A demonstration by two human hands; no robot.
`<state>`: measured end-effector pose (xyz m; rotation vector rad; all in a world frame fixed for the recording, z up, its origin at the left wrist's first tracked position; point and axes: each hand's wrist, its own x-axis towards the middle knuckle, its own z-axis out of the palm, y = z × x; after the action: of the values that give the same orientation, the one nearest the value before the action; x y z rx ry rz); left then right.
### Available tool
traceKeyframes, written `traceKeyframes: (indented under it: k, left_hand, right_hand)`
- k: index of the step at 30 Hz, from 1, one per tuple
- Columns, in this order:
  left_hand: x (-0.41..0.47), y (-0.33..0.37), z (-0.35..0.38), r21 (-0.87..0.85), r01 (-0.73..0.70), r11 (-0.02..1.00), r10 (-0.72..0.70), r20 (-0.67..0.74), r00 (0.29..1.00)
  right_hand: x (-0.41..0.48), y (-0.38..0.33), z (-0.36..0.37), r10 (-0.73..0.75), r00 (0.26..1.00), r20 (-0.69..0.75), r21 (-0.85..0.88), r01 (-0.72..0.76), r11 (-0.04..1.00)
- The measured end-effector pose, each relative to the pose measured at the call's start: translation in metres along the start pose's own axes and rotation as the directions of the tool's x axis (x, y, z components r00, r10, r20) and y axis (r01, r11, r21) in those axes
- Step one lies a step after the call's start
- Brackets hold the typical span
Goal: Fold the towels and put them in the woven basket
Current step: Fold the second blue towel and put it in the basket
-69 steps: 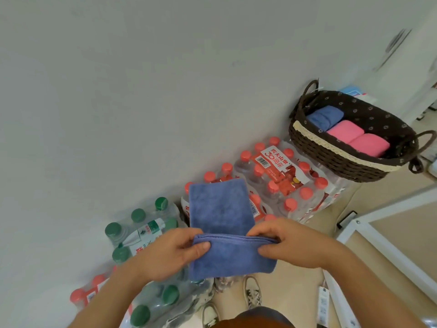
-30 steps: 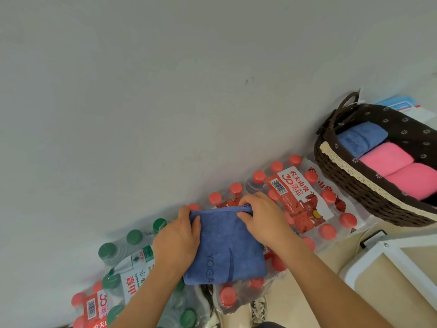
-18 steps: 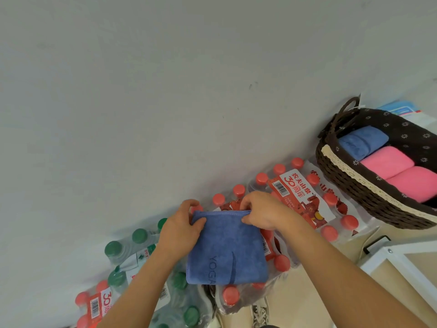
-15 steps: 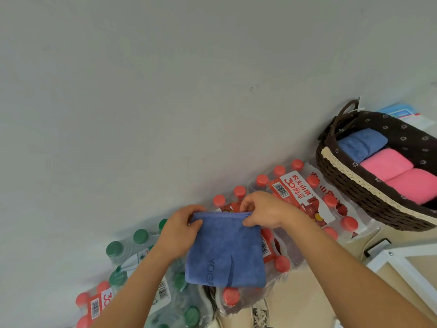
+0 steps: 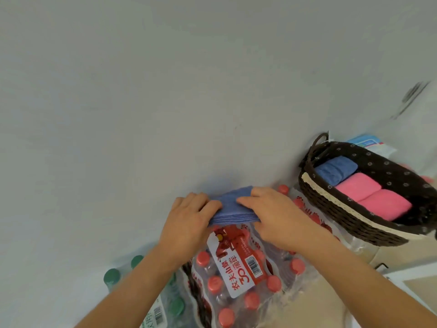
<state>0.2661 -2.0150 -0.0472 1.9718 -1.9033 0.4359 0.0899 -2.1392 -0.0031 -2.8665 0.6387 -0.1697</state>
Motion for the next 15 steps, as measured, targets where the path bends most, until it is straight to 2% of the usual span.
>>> traceKeyframes:
  k: [2,5,8,12,15]
  left_hand:
    - [-0.021,0.008,0.016,0.068,-0.101,0.993,0.099,0.035,0.994]
    - [-0.066,0.024,0.051,0.124,-0.242,0.962,0.218,0.176,0.960]
    - [-0.092,0.040,0.061,0.115,-0.233,0.966,0.206,0.207,0.956]
    - [-0.104,0.049,0.054,0.090,-0.259,0.962,0.238,0.200,0.951]
    - [-0.115,0.049,0.058,0.020,-0.237,0.971,0.221,0.293,0.930]
  right_hand:
    - [-0.022,-0.006,0.030,-0.021,1.000,0.021,-0.131,0.024,0.991]
    - [-0.058,-0.011,0.080,-0.025,0.998,0.065,-0.226,0.040,0.973]
    - [-0.083,-0.017,0.108,-0.032,0.998,0.060,-0.214,0.044,0.976]
    - [-0.098,-0.021,0.108,-0.046,0.997,-0.062,-0.228,0.031,0.973]
    - [-0.102,-0.020,0.110,-0.060,0.997,0.046,-0.187,0.068,0.980]
